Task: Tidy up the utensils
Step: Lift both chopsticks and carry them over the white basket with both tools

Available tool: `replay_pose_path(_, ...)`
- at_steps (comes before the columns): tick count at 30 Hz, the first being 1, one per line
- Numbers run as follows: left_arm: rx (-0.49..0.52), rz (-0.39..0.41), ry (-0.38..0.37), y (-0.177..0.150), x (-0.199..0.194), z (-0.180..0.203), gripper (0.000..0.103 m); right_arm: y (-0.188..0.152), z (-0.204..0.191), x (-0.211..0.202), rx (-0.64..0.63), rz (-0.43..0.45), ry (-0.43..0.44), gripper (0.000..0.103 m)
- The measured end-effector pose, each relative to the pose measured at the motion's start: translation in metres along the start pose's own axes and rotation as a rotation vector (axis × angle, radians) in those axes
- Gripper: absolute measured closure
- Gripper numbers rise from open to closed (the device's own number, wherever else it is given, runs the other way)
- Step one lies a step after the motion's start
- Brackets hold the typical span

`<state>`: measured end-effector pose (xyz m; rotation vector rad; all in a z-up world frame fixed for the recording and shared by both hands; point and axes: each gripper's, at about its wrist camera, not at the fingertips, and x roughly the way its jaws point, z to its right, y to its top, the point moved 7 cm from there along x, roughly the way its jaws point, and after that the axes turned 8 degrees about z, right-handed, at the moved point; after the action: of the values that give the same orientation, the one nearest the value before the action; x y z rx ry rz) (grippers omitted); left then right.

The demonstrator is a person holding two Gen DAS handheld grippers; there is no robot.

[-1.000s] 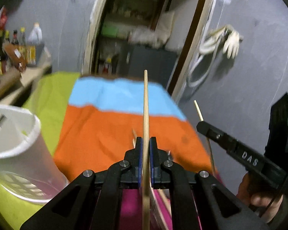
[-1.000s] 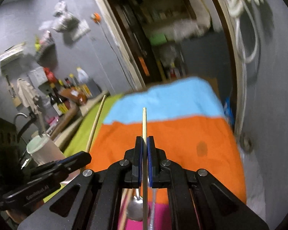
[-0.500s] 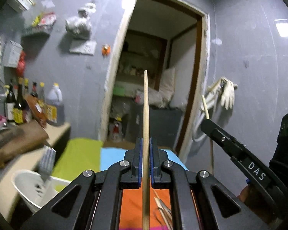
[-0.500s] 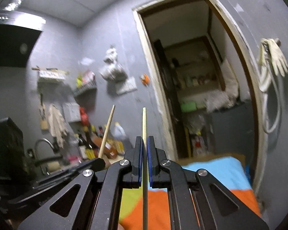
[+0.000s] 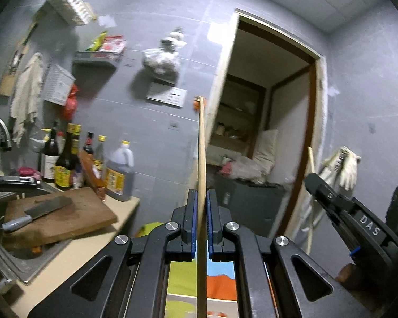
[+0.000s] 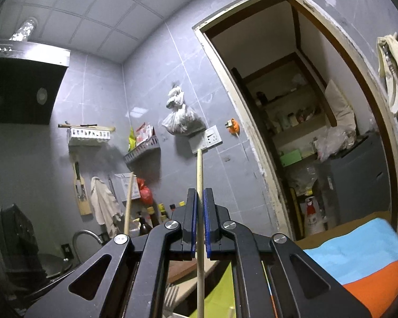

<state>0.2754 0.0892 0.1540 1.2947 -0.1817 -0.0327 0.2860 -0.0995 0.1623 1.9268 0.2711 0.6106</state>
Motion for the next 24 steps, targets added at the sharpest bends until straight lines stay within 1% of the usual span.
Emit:
replay_pose_path(3, -0.018, 0.017, 0.038, -0.001, 0.002, -0.023, 0.099, -0.011, -0.004, 0.008, -0.006, 0.013, -0.018, 0.100)
replay_pose_path(5, -0.035, 0.026, 0.067, -0.003, 0.002, -0.039, 0.099, -0.016, -0.005, 0.011, -0.024, 0.025, -0.047, 0.100)
replay_pose_path(9, -0.034, 0.037, 0.108, -0.011, 0.004, -0.054, 0.099, -0.025, -0.006, 0.012, -0.055, 0.042, -0.092, 0.100)
replay_pose_path(14, -0.043, 0.044, 0.138, -0.024, 0.007, -0.061, 0.099, -0.037, -0.005, 0.013, -0.076, 0.035, -0.138, 0.100)
replay_pose_path(19, -0.059, 0.053, 0.164, -0.034, 0.008, -0.064, 0.099, -0.046, -0.003, 0.017, -0.093, 0.019, -0.158, 0.100)
replay_pose_path(21, -0.065, 0.045, 0.163, -0.038, 0.010, -0.064, 0.099, -0.049, -0.002, 0.017, -0.095, 0.014, -0.162, 0.100)
replay_pose_path(24, -0.050, 0.040, 0.171, -0.045, 0.010, -0.062, 0.099, -0.052, -0.001, 0.016, -0.111, 0.018, -0.169, 0.100)
